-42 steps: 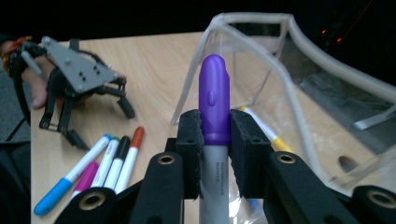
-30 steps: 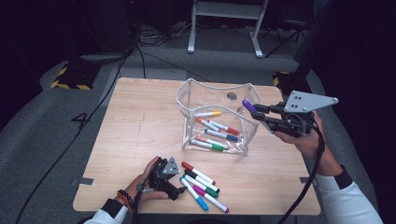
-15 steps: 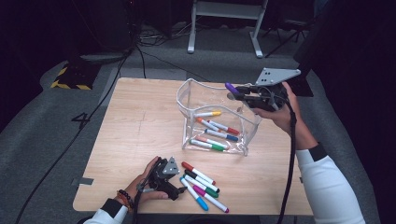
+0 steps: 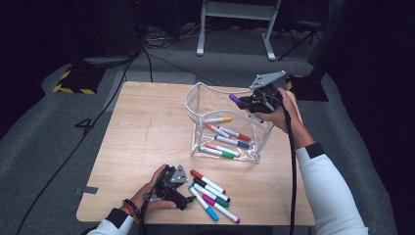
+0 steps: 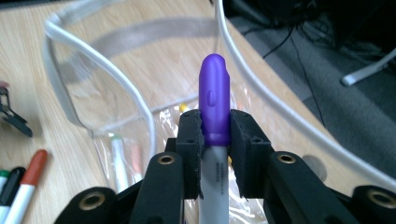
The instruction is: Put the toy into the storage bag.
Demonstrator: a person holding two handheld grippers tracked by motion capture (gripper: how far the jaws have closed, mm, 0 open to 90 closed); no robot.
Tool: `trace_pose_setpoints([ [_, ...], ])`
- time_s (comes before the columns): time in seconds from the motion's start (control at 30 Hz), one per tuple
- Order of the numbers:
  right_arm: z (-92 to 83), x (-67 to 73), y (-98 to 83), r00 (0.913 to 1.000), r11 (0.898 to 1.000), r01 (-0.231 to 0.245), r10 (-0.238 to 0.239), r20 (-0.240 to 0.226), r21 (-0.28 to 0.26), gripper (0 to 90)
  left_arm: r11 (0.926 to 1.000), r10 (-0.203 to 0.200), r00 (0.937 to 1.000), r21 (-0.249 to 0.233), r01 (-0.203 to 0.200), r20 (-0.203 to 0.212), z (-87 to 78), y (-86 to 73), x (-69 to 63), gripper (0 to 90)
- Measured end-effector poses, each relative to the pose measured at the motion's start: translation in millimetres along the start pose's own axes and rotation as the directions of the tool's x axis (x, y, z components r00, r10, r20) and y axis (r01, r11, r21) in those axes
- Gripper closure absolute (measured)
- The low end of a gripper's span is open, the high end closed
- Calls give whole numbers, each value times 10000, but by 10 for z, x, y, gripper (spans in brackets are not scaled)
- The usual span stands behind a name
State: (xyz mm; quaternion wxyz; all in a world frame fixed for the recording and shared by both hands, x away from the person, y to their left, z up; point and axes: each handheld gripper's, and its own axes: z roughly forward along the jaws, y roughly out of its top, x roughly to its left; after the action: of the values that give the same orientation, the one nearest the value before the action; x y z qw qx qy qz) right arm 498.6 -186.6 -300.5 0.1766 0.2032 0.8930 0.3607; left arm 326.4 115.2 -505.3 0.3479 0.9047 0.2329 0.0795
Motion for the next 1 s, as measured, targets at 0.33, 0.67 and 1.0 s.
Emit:
trace_pose_setpoints([
  [0.33, 190, -14, -89, 9969, 9781, 92, 72, -780, 2081, 749, 10000, 0, 10000, 6, 0, -6, -1, 0, 0, 17],
  [0.67, 223, 155, -39, 9839, 9601, 817, -349, -1751, 2675, 744, 10000, -33, 10000, 11, 33, -20, -2, -1, -4, 17],
  [1.0, 154, 111, -74, 9942, 9771, 389, -169, -1062, 2090, 598, 10000, -30, 10000, 13, 30, -19, -2, -1, -3, 17],
])
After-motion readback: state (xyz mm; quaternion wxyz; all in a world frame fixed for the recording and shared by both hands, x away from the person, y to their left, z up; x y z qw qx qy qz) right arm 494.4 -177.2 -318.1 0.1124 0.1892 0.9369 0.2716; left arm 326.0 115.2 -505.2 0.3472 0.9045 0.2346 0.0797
